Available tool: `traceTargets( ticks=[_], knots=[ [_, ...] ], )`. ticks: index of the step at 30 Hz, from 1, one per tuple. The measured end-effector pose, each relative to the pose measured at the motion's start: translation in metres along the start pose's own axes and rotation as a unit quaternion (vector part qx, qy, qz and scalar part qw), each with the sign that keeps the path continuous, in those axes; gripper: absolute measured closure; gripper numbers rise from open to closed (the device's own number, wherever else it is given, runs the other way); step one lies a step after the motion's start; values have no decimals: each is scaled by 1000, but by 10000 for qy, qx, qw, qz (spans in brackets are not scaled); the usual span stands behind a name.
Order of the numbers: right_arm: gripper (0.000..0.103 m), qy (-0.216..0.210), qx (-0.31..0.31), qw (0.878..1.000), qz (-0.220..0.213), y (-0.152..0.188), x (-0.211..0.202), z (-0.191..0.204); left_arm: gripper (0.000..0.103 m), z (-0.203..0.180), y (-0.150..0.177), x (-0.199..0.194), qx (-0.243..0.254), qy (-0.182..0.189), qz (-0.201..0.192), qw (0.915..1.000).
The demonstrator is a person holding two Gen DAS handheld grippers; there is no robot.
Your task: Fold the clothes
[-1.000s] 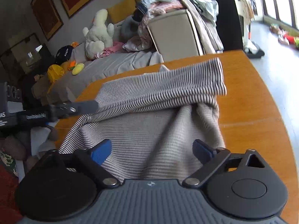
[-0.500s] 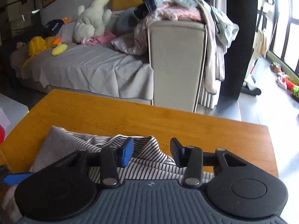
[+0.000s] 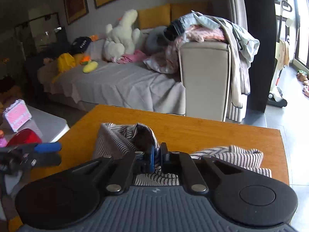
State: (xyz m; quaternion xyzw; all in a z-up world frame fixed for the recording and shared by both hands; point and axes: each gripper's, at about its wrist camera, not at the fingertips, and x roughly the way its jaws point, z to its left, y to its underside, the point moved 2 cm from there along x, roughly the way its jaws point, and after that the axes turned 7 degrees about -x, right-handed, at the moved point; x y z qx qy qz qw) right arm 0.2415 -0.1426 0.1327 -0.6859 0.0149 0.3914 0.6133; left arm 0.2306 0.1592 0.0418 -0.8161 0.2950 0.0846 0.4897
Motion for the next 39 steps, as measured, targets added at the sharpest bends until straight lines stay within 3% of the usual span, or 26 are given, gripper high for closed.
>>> traceTargets(
  ticks=[5,8,11,14,16,17,18,21,25,30,35,38,39],
  knots=[
    [103,-332,-7,9994,38,43,-69,31,0,-6,-18,-38,-64,-94,-281,9995],
    [103,-430,18,9987,274,78,-93,43,0,-17,-19,-51,-215,97,-211,9995],
    [102,-104,-92,9992,376,100,-110,46,0,-30,-13,-54,-186,192,-35,9996],
    [100,325,-187,9992,131,100,-123,44,0,-40,-6,-50,-54,-1,122,9999],
    [73,423,-85,9990,-96,92,-125,38,0,-45,4,-44,48,-65,303,9995],
    [49,439,-52,9989,-183,88,-122,36,0,-48,13,-39,143,-69,411,9990],
    [47,438,-65,9987,-263,83,-115,34,0,-51,21,-35,250,-85,492,9984],
    [47,440,-256,9985,-202,61,-82,31,0,-52,49,-17,551,-205,651,9961],
    [49,500,-388,9980,-62,22,-21,18,0,-38,75,4,527,-309,884,9942],
    [51,871,-245,9950,427,-5,82,-21,0,-32,80,1,452,-124,789,9958],
    [72,972,298,9905,929,-2,159,-56,0,-24,77,-1,198,52,736,9971],
    [94,790,233,9939,730,-1,142,-49,0,-22,77,-1,112,111,720,9973],
    [96,718,227,9949,673,-1,133,-46,0,-22,77,-1,81,133,717,9973]
  ],
)
